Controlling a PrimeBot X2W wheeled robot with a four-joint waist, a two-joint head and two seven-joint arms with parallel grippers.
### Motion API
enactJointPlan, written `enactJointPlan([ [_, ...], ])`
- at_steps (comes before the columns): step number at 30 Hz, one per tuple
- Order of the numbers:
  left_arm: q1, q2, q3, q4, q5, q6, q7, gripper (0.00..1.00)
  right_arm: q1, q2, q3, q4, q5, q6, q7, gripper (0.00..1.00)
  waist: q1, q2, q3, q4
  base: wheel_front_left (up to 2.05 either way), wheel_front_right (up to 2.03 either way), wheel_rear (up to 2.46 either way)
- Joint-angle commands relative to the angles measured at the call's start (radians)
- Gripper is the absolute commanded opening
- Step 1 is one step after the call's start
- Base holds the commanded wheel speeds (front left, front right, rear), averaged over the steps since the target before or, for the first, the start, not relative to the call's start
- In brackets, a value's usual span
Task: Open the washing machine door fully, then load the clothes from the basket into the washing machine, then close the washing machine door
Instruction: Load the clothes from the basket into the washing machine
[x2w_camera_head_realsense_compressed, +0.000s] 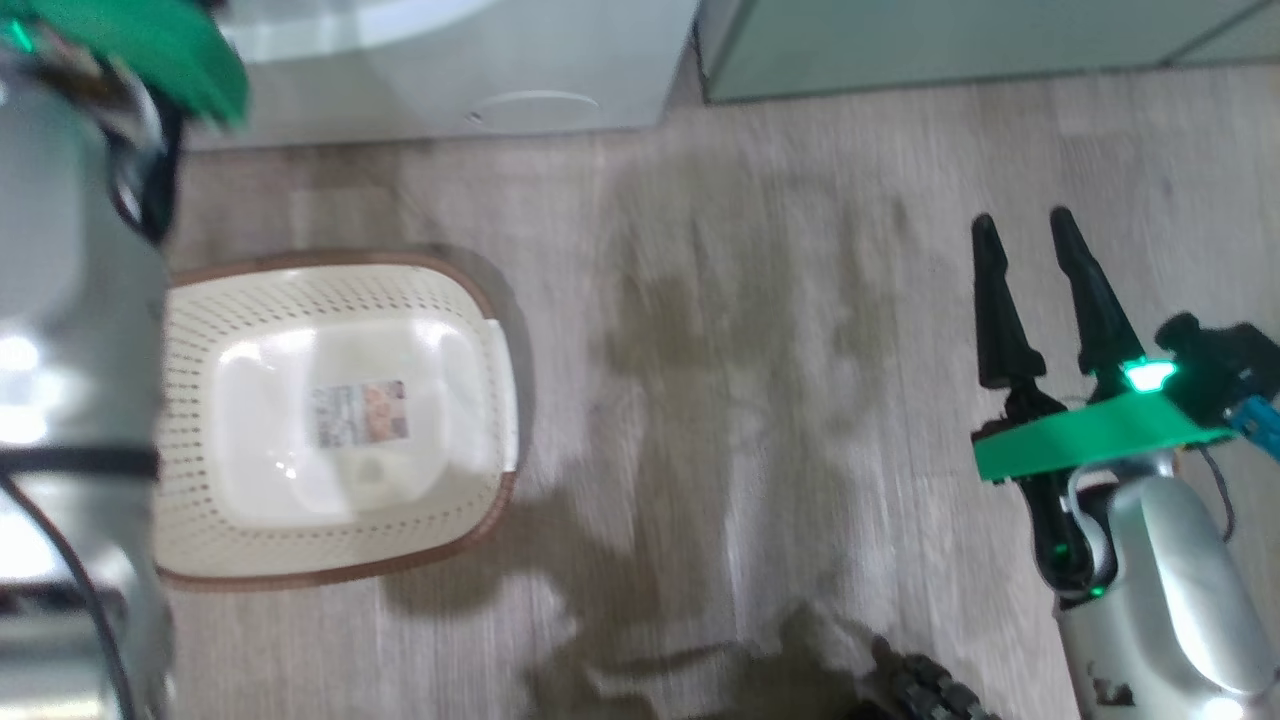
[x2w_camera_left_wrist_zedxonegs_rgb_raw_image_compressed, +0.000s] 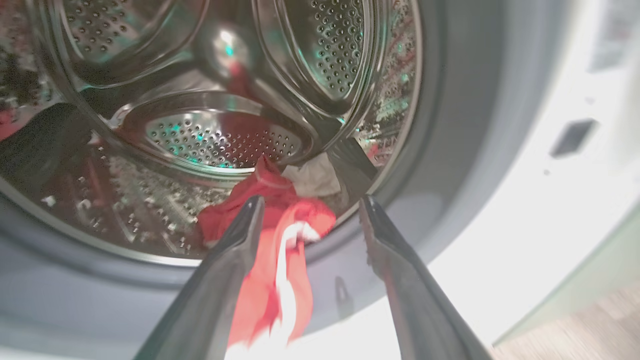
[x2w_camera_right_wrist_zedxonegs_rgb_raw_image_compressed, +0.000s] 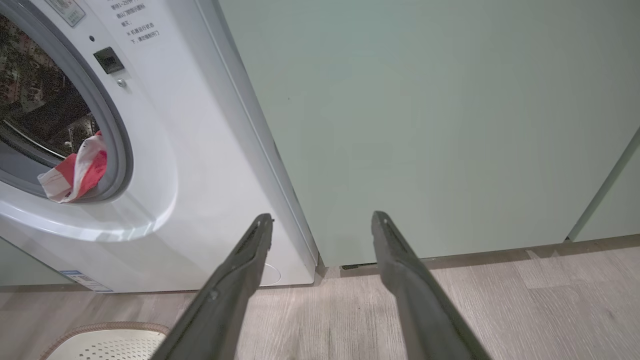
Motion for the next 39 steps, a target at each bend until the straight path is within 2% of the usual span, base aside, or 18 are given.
enactJointPlan([
  [1,0.035,0.03,0.012,-0.065,0.0,-0.003,-0.005,1.0,0.025,-0.01,0.01,-0.027,-0.007,0.0,-0.009,1.0,0.0001,-0.0001,-0.045,0.038,0.0,0.0,0.0],
  [5,0.206,-0.021,0.021,-0.189,-0.014,0.003,-0.005,1.0,0.052,-0.016,-0.013,-0.032,-0.013,0.0,-0.009,1.0,0.0001,-0.0001,-0.073,0.066,0.0,0.0,0.0],
  [10,0.407,-0.087,0.026,-0.355,-0.001,0.033,-0.005,1.0,0.08,-0.018,-0.013,-0.033,-0.023,0.0,-0.009,1.0,0.0001,-0.0001,-0.098,0.088,0.0,0.0,0.0],
  [12,0.486,-0.116,0.047,-0.407,-0.026,0.042,-0.005,1.0,0.084,-0.017,-0.01,-0.033,-0.024,0.0,-0.009,1.0,0.0001,-0.0001,-0.107,0.091,0.0,0.0,0.0],
  [17,0.632,-0.145,0.051,-0.529,-0.005,0.072,-0.005,1.0,0.092,-0.015,-0.004,-0.032,-0.009,0.0,-0.009,1.0,0.0001,-0.0001,-0.121,0.096,0.0,0.0,0.0],
  [19,0.677,-0.154,0.073,-0.573,-0.036,0.094,-0.005,1.0,0.094,-0.016,-0.006,-0.032,-0.006,0.0,-0.009,1.0,0.0001,-0.0001,-0.125,0.099,0.0,0.0,0.0],
  [27,0.761,-0.16,0.038,-0.667,-0.054,0.157,-0.005,1.0,0.096,-0.009,0.015,-0.023,-0.007,0.0,-0.009,1.0,0.0001,-0.0001,-0.136,0.102,0.0,0.0,0.0],
  [39,0.773,-0.161,0.005,-0.662,-0.049,0.182,-0.005,1.0,0.096,-0.007,0.013,-0.019,-0.006,0.0,-0.009,1.0,0.0001,-0.0001,-0.146,0.091,0.0,0.0,0.0],
])
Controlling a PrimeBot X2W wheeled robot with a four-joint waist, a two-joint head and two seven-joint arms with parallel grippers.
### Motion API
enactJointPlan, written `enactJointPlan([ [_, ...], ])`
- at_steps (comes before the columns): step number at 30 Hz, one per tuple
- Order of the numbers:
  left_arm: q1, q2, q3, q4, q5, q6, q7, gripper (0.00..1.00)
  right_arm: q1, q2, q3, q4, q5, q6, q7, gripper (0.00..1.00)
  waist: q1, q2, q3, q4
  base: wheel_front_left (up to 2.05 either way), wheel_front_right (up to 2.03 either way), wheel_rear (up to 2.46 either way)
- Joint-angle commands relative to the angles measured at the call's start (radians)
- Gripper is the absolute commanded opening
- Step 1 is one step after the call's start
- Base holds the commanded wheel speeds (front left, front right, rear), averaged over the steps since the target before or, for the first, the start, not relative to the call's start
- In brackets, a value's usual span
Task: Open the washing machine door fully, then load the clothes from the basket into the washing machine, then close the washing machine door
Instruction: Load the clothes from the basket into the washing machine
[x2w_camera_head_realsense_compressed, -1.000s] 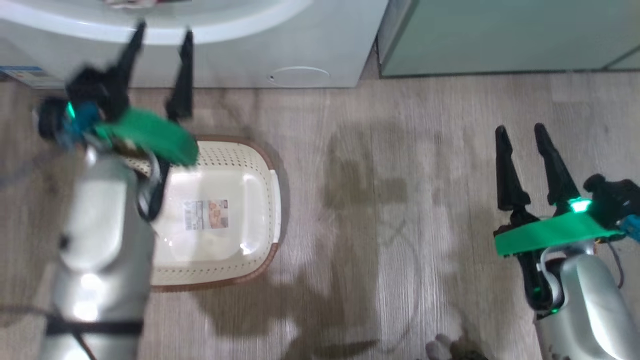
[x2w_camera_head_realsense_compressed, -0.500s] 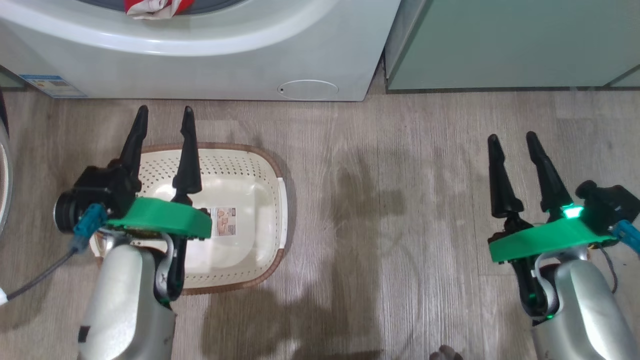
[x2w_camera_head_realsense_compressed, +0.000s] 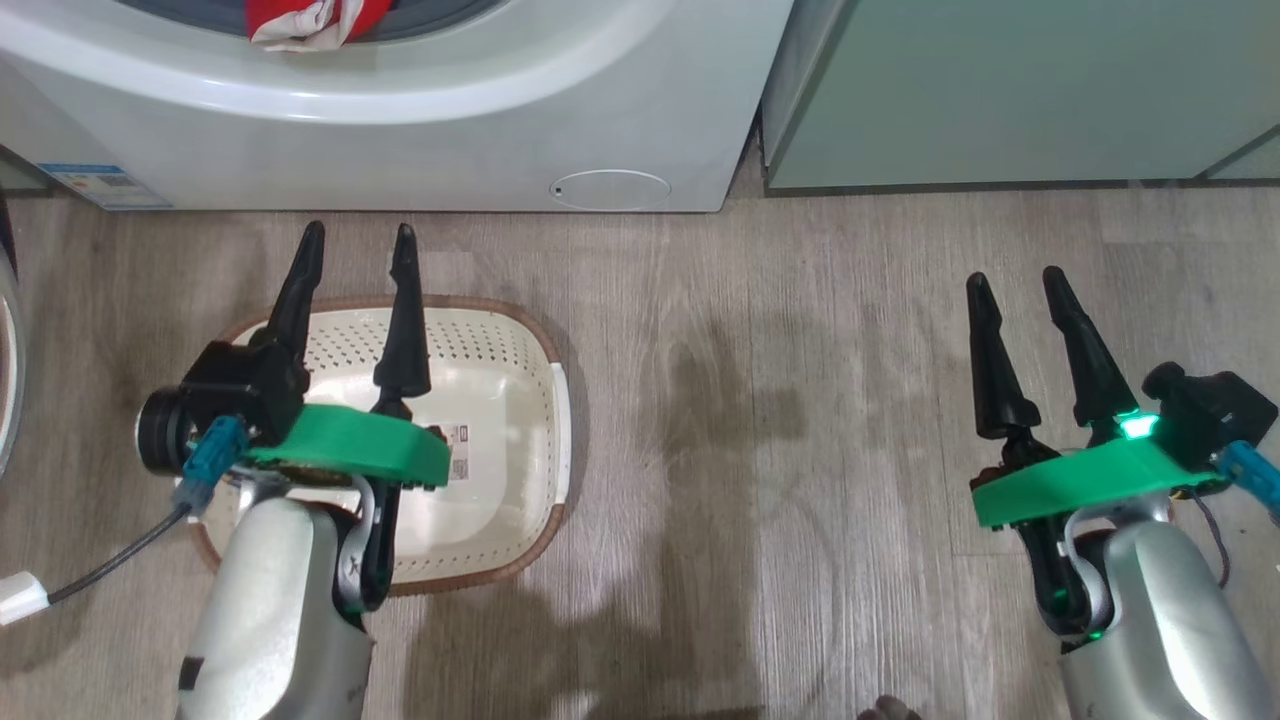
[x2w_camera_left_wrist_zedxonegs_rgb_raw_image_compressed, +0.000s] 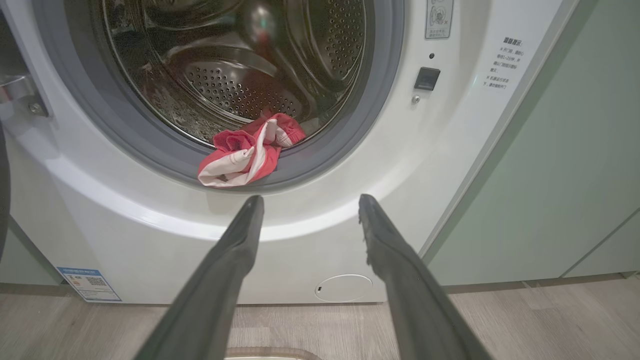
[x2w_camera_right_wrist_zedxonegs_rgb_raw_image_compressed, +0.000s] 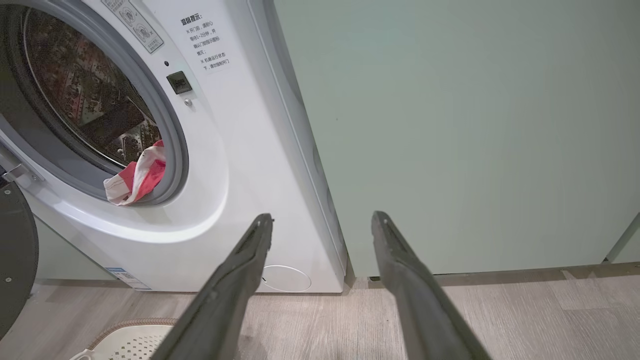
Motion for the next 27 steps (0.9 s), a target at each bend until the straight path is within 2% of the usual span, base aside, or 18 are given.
enactJointPlan([
  [1,0.006,0.01,0.027,-0.029,-0.001,0.005,-0.005,1.0,0.014,-0.002,0.018,-0.025,0.003,0.0,-0.009,1.0,0.0001,-0.0001,-0.001,-0.001,0.0,0.0,0.0],
  [17,-0.006,0.01,0.019,-0.022,0.002,0.012,-0.005,1.0,0.009,0.003,0.013,-0.028,0.002,0.0,-0.009,1.0,0.0001,-0.0001,0.009,-0.007,0.0,0.0,0.0],
  [27,-0.091,0.01,0.031,0.053,0.038,0.015,-0.005,1.0,-0.019,0.006,0.035,-0.039,0.008,0.0,-0.009,1.0,0.0001,-0.0001,0.099,-0.039,0.0,0.0,0.0],
])
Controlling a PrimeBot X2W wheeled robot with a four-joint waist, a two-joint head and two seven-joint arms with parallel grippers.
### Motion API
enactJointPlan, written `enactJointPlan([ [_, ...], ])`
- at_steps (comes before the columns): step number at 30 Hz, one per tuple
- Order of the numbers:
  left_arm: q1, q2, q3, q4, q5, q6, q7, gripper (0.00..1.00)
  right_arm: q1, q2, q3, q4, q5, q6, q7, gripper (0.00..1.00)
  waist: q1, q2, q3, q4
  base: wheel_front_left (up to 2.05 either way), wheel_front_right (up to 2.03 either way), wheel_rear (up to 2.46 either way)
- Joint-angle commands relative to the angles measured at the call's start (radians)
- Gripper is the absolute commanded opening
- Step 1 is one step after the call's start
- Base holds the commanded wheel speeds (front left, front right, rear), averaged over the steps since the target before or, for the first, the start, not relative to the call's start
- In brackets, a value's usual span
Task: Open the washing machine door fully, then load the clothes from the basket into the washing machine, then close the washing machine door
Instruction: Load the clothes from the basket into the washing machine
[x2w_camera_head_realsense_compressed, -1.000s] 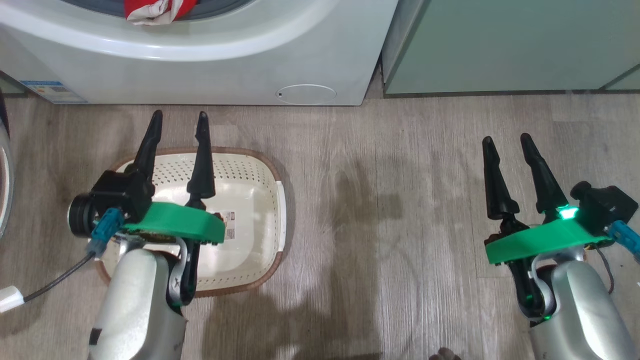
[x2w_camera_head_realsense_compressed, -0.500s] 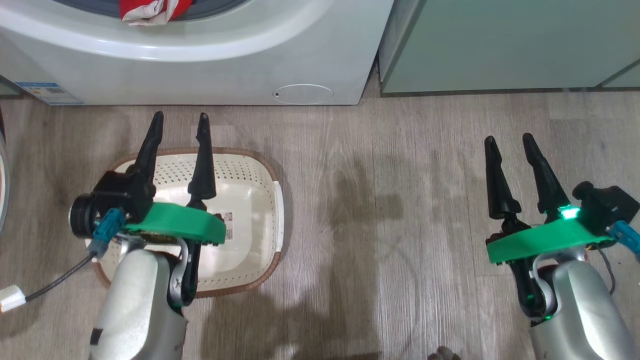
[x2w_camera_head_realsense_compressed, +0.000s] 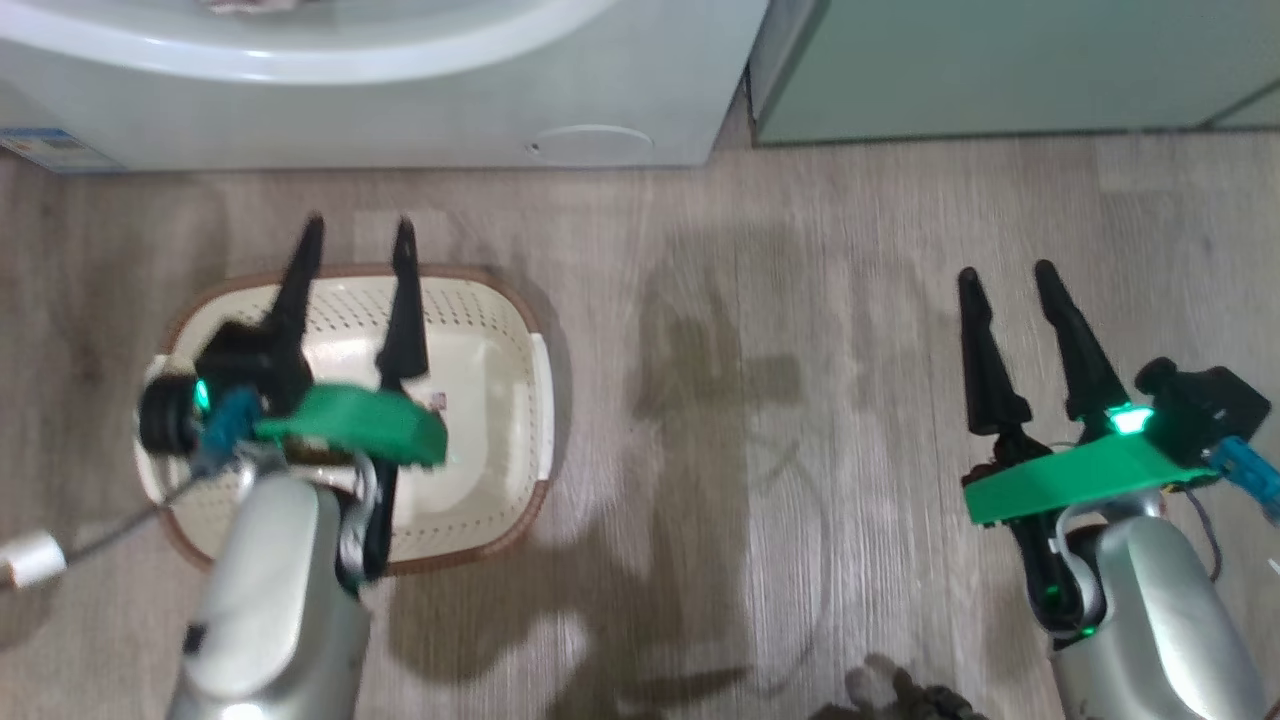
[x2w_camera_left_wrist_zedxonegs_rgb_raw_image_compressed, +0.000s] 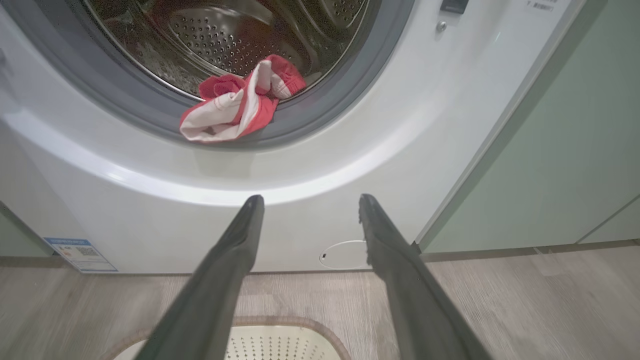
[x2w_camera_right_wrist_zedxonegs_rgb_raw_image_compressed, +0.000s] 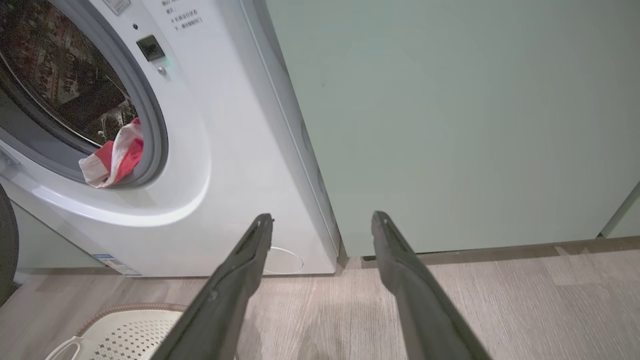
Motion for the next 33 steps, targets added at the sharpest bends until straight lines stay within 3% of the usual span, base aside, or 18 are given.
enactJointPlan([
  [1,-0.071,0.013,0.04,-0.02,0.014,-0.004,-0.005,1.0,-0.019,0.004,0.031,-0.034,0.01,0.0,-0.009,1.0,0.0,0.0,0.036,-0.022,0.0,0.0,0.0],
  [10,-0.315,0.107,0.079,0.157,0.047,-0.024,0.035,1.0,-0.051,0.008,0.046,-0.024,0.028,0.0,-0.009,1.0,0.0,0.0,0.097,-0.071,0.0,0.0,0.0],
  [11,-0.397,0.14,0.088,0.204,0.052,-0.027,0.07,1.0,-0.058,0.01,0.053,-0.022,0.031,0.0,-0.009,1.0,0.0,0.0,0.107,-0.083,0.0,0.0,0.0],
  [19,-0.64,0.245,0.079,0.354,0.079,-0.057,0.237,1.0,-0.081,0.014,0.068,-0.017,0.05,0.0,-0.009,1.0,0.0,0.0,0.137,-0.121,0.0,0.0,0.0],
  [27,-0.834,0.298,0.074,0.518,0.056,-0.109,0.439,1.0,-0.105,0.017,0.084,-0.011,0.068,0.0,-0.009,1.0,0.0,0.0,0.17,-0.164,0.0,0.0,0.0],
  [33,-0.917,0.354,0.058,0.61,0.082,-0.098,0.52,1.0,-0.117,0.017,0.11,-0.017,0.096,0.0,-0.009,1.0,0.0,0.0,0.188,-0.192,0.0,0.0,0.0],
])
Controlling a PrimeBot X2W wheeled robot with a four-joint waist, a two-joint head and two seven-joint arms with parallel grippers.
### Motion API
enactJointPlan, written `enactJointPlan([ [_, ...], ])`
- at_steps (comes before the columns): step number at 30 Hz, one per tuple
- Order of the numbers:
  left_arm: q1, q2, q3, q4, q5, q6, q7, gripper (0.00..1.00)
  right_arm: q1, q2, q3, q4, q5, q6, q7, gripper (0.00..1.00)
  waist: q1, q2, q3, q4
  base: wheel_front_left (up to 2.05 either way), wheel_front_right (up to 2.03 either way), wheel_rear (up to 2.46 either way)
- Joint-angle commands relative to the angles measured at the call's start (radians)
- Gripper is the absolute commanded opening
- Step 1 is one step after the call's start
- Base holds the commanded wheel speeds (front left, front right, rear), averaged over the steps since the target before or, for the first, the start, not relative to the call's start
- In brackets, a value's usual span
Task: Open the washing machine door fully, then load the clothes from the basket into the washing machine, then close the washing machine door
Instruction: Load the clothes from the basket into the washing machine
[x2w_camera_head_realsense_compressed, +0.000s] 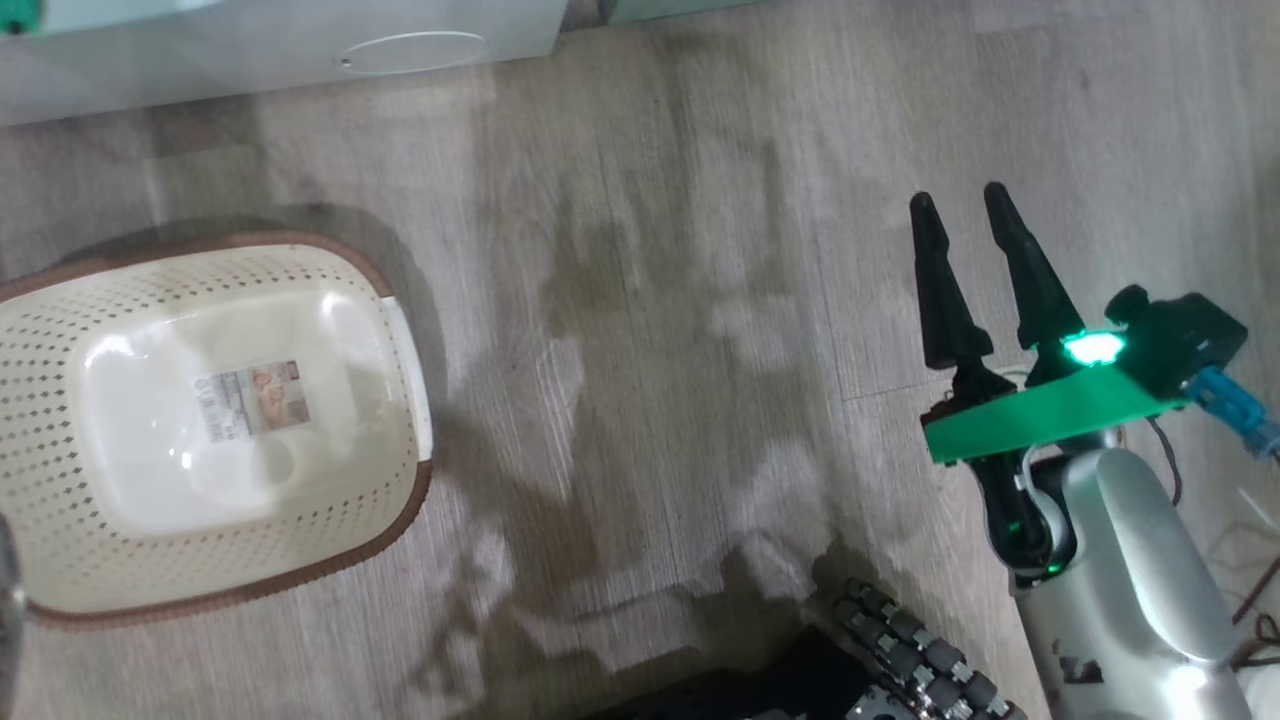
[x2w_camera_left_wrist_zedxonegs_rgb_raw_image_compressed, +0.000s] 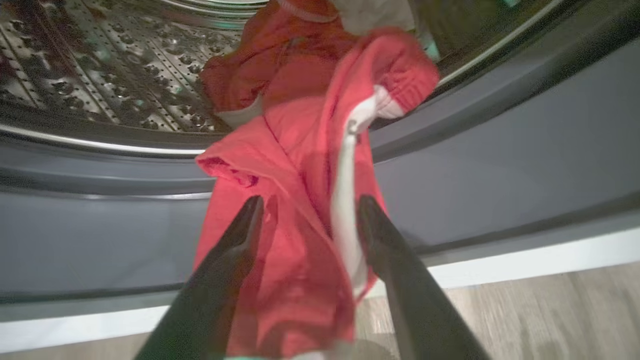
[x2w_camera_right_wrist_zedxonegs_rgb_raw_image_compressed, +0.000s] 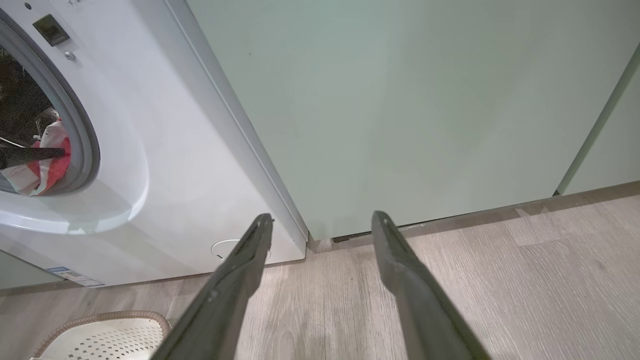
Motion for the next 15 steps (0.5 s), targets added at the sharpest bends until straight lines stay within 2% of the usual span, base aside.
enactJointPlan([
  [1,-0.039,0.062,0.007,-0.019,0.017,0.008,0.007,1.0,0.0,0.005,0.021,-0.028,0.008,0.0,-0.009,1.0,-0.0002,0.0,0.004,-0.007,0.0,0.0,0.0],
  [13,-0.105,0.051,0.0,0.096,-0.022,-0.018,0.103,1.0,-0.008,0.005,0.028,-0.026,0.024,0.0,-0.009,1.0,-0.0002,0.0,0.02,-0.031,0.0,0.0,0.0],
  [14,-0.11,0.05,-0.003,0.1,-0.023,-0.021,0.103,0.46,-0.008,0.005,0.03,-0.025,0.025,0.0,-0.009,1.0,-0.0002,0.0,0.021,-0.032,0.0,0.0,0.0],
  [15,-0.115,0.049,-0.004,0.104,-0.027,-0.025,0.1,0.0,-0.008,0.005,0.031,-0.025,0.026,0.0,-0.009,1.0,-0.0002,0.0,0.022,-0.034,0.0,0.0,0.0],
])
